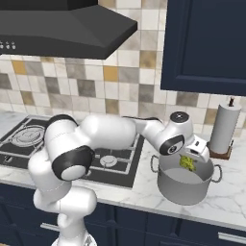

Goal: Turn on the sink faucet. Then move the broccoli from the counter to the sink. Turn off the sink. Move the vegetable from the sink to the pot next to the stove. Finally move the pot to the front left burner.

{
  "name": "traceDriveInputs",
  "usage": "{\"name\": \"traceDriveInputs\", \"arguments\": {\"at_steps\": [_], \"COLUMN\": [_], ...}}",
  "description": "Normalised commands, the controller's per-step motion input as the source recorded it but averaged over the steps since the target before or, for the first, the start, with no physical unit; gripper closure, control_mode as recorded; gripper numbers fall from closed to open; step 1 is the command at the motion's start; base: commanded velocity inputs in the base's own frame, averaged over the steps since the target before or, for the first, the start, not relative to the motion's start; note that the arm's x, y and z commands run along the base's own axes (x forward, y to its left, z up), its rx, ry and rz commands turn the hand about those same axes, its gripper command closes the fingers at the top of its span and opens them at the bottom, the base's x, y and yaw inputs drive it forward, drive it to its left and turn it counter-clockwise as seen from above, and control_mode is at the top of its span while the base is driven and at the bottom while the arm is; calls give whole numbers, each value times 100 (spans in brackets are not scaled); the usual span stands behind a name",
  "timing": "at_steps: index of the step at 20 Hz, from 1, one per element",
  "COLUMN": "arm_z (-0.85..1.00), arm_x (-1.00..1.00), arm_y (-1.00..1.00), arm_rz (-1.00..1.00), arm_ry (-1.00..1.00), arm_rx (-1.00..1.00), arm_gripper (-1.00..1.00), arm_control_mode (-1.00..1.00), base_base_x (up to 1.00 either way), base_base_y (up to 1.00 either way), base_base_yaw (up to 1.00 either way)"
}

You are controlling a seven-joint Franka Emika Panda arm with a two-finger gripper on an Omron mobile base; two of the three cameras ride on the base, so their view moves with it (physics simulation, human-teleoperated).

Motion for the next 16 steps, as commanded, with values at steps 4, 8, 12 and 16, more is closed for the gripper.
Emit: {"name": "traceDriveInputs", "arguments": {"at_steps": [4, 8, 12, 16], "arm_z": [-5, -7, -12, -14], "arm_x": [12, 3, 0, 0], "arm_y": [-1, -5, -2, 0], "arm_rz": [2, 2, 2, 2], "arm_ry": [3, 5, 6, 6], "arm_rx": [3, 4, 3, 2], "arm_gripper": [100, 100, 100, 100], "arm_control_mode": [-100, -100, -100, -100], "base_base_x": [0, 0, 0, 0], "base_base_y": [0, 0, 0, 0], "base_base_yaw": [0, 0, 0, 0]}}
